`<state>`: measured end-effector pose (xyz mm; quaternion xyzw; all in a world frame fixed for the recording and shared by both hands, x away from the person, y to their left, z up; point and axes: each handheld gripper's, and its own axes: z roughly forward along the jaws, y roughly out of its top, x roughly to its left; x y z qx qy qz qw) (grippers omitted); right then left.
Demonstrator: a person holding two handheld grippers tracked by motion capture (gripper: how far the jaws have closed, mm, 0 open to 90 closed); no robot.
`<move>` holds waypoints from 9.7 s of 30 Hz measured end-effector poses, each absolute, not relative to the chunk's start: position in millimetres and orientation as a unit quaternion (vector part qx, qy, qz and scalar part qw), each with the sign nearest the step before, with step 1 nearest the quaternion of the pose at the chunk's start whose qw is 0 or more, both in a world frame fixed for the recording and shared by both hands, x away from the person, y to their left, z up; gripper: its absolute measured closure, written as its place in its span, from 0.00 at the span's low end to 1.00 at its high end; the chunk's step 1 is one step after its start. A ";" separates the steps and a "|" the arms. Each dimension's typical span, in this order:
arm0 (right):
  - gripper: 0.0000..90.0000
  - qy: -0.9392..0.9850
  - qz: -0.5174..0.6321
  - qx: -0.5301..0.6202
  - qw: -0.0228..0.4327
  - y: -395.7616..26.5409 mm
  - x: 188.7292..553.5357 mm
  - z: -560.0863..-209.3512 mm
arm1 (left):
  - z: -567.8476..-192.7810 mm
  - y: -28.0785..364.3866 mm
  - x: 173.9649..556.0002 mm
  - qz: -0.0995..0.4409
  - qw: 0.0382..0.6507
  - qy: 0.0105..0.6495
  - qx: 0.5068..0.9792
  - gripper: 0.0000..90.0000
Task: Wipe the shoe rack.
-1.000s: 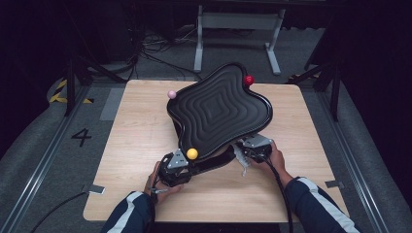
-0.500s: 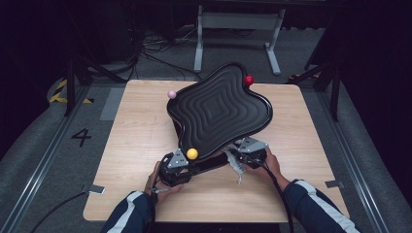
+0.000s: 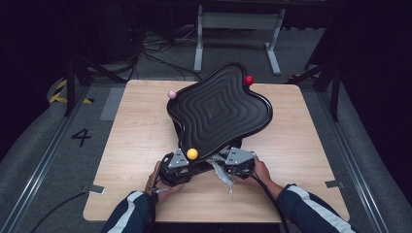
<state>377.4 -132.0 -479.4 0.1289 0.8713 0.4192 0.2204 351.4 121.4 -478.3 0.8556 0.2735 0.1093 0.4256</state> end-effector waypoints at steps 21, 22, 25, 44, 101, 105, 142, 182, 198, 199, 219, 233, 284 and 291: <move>0.86 0.877 0.399 0.116 0.239 -127.9 369.5 -477.4 | -478.8 122.9 353.4 0.091 0.435 0.283 0.850 0.78; 0.86 0.876 0.398 0.122 0.243 -132.6 373.1 -477.6 | -478.9 123.1 353.4 0.091 0.435 0.285 0.849 0.78; 0.87 0.872 0.390 0.147 0.258 -147.0 383.4 -477.9 | -478.8 123.0 353.2 0.091 0.435 0.284 0.850 0.78; 0.87 0.855 0.389 0.207 0.275 -168.7 404.4 -480.3 | -478.6 120.4 353.4 0.099 0.432 0.284 0.850 0.79; 0.87 0.872 0.418 0.117 0.227 -100.9 355.6 -480.4 | -478.1 105.3 337.4 0.141 0.413 0.264 0.860 0.81; 0.86 0.873 0.415 0.103 0.232 -105.0 356.3 -480.1 | -478.5 104.4 337.1 0.140 0.415 0.263 0.860 0.81; 0.87 0.864 0.401 0.175 0.248 -145.9 387.2 -479.0 | -478.1 105.2 339.2 0.136 0.415 0.260 0.861 0.81; 0.86 0.881 0.378 0.142 0.247 -154.3 374.5 -476.4 | -478.4 104.2 342.6 0.132 0.418 0.273 0.857 0.81; 0.87 0.863 0.350 0.223 0.290 -179.3 407.7 -477.0 | -478.3 104.5 343.2 0.127 0.418 0.271 0.858 0.82; 0.87 0.863 0.352 0.220 0.287 -178.4 406.4 -476.6 | -478.5 104.5 343.2 0.128 0.419 0.271 0.857 0.82; 0.87 0.880 0.390 0.132 0.239 -116.6 363.5 -475.7 | -478.4 104.4 343.6 0.126 0.418 0.270 0.858 0.82; 0.87 0.879 0.402 0.115 0.229 -99.1 357.0 -477.1 | -478.4 104.4 343.7 0.127 0.418 0.271 0.857 0.81; 0.87 0.885 0.388 0.126 0.227 -126.0 377.9 -473.7 | -478.5 103.3 345.9 0.123 0.421 0.275 0.856 0.80; 0.87 0.872 0.362 0.188 0.271 -162.6 406.4 -474.5 | -478.3 103.7 346.1 0.122 0.421 0.274 0.856 0.80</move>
